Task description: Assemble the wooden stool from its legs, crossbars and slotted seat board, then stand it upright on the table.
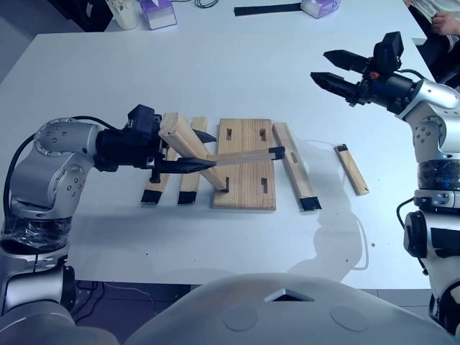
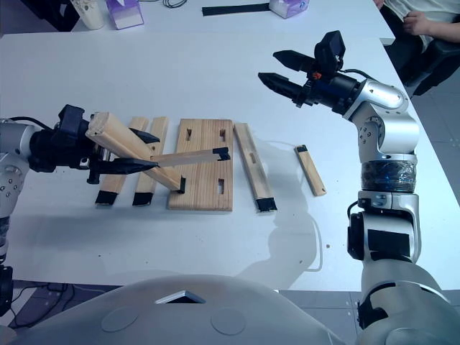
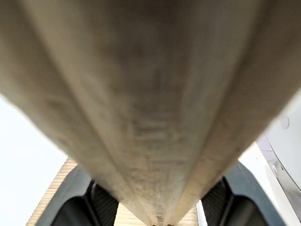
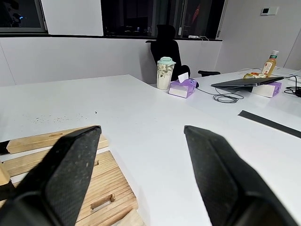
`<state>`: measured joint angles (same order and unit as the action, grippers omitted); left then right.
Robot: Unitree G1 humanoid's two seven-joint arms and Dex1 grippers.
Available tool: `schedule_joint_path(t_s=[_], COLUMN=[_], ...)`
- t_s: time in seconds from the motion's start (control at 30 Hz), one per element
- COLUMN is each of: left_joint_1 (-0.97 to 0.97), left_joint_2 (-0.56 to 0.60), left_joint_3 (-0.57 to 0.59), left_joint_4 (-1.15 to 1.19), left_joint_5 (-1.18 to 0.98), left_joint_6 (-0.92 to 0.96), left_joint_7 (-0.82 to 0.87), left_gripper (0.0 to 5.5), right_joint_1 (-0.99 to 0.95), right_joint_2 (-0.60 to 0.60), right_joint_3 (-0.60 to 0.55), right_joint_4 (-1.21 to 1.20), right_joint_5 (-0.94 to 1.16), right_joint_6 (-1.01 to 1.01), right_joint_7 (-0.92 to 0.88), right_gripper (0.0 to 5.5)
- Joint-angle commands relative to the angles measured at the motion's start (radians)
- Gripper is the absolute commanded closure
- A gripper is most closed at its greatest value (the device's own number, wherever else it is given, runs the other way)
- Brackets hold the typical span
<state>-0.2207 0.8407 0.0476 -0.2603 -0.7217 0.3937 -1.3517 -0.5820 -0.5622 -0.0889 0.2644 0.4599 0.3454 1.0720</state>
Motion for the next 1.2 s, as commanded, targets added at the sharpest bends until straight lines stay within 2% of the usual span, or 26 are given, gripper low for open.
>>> schedule_joint_path(t_s=[0.03, 0.13, 0.23, 0.47, 0.6, 0.83, 1.0, 1.2], left_joint_1=[-0.025, -0.087, -0.098, 0.056, 0.109, 0.079, 0.008, -0.010], left_joint_2=[0.005, -0.010, -0.014, -0.017, -0.035, 0.000, 0.042, 0.004], left_joint_3=[-0.081, -0.117, -0.158, -0.253, -0.326, -0.338, -0.305, -0.347], left_joint_4=[0.096, 0.187, 0.182, 0.105, 0.179, 0.243, 0.275, 0.301], left_joint_5=[0.104, 0.155, 0.185, 0.250, 0.329, 0.312, 0.278, 0.307], left_joint_6=[-0.026, -0.072, -0.101, -0.131, -0.187, -0.199, -0.194, -0.238], left_joint_7=[-0.039, -0.043, -0.054, -0.009, 0.029, -0.001, -0.056, -0.049], left_gripper=[3.46, 3.46, 3.46, 3.46, 3.46, 3.46, 3.46, 3.46], right_joint_1=[0.001, 0.014, 0.041, 0.126, 0.164, 0.176, 0.196, 0.208], right_joint_2=[0.001, 0.015, 0.021, 0.058, 0.090, 0.119, 0.124, 0.145], right_joint_3=[-0.004, 0.005, 0.005, 0.012, 0.021, 0.032, 0.024, 0.034], right_joint_4=[-0.009, -0.028, -0.055, -0.152, -0.194, -0.205, -0.216, -0.225], right_joint_5=[0.001, 0.006, 0.015, 0.039, 0.040, 0.034, 0.040, 0.040], right_joint_6=[0.009, 0.019, 0.031, 0.077, 0.087, 0.092, 0.096, 0.096], right_joint_7=[-0.008, -0.012, -0.018, -0.057, -0.101, -0.139, -0.156, -0.183], right_gripper=[2.24, 2.24, 2.24, 2.24, 2.24, 2.24, 2.24, 2.24])
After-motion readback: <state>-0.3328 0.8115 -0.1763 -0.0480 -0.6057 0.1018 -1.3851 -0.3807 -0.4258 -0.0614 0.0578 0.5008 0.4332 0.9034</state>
